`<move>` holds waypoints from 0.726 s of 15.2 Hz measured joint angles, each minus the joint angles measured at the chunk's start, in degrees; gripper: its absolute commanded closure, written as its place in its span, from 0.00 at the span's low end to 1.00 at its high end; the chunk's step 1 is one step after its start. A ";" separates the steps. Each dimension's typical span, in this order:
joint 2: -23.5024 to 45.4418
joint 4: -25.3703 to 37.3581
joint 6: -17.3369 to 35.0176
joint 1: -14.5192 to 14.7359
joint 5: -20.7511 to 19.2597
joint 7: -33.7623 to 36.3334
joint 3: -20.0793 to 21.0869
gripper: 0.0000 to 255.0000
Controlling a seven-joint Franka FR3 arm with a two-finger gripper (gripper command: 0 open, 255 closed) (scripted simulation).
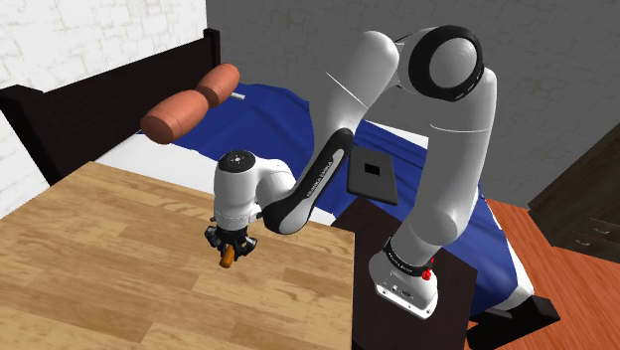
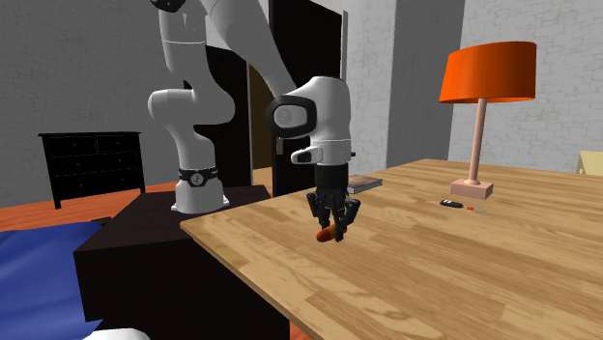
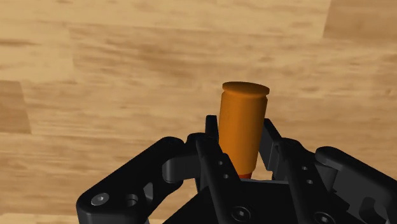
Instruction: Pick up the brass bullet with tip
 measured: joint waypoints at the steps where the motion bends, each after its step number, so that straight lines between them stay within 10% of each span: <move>1: 0.00 0.00 0.00 0.01 -0.01 0.00 -0.01 1.00; 11: -3.80 -0.64 -2.46 -3.46 5.28 -3.71 4.52 1.00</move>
